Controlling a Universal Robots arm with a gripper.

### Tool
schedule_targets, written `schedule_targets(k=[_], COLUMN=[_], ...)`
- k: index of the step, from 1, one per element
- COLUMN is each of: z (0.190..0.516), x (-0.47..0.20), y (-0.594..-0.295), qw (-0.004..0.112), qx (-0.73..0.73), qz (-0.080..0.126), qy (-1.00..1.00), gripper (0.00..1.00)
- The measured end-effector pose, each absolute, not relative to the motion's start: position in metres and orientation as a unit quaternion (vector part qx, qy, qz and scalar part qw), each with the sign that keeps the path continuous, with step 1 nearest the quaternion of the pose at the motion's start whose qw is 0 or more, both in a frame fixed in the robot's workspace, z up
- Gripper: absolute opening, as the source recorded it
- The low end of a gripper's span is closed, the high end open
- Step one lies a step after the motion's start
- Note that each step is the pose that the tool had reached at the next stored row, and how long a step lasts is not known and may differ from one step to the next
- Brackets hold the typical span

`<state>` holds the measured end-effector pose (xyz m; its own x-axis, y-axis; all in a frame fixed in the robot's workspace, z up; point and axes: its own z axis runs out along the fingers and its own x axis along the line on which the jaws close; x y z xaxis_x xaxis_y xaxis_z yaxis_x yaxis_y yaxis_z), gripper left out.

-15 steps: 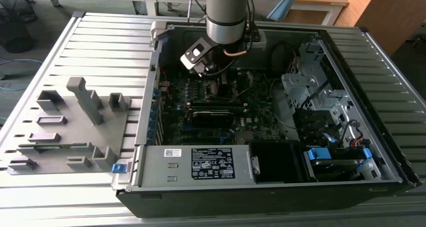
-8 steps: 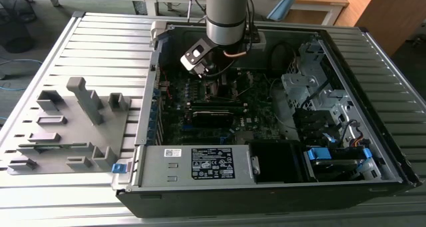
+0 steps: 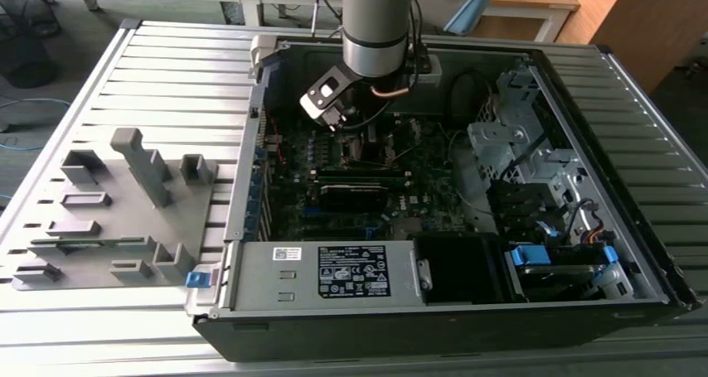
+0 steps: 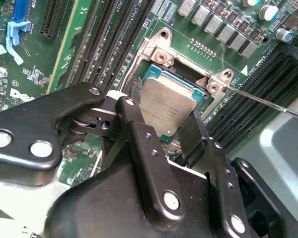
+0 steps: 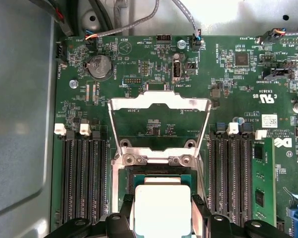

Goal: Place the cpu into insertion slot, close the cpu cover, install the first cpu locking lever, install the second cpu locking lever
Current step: 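Place the cpu into insertion slot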

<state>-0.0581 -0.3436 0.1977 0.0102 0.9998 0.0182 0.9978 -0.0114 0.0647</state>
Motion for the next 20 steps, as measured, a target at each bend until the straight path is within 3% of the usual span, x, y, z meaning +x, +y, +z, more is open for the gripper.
schedule_targets(k=[20], z=[0.1951], x=[-0.0579], y=[-0.3411], qw=[0.016], qx=[0.711], qz=[0.030], qy=[0.703], gripper=[0.54])
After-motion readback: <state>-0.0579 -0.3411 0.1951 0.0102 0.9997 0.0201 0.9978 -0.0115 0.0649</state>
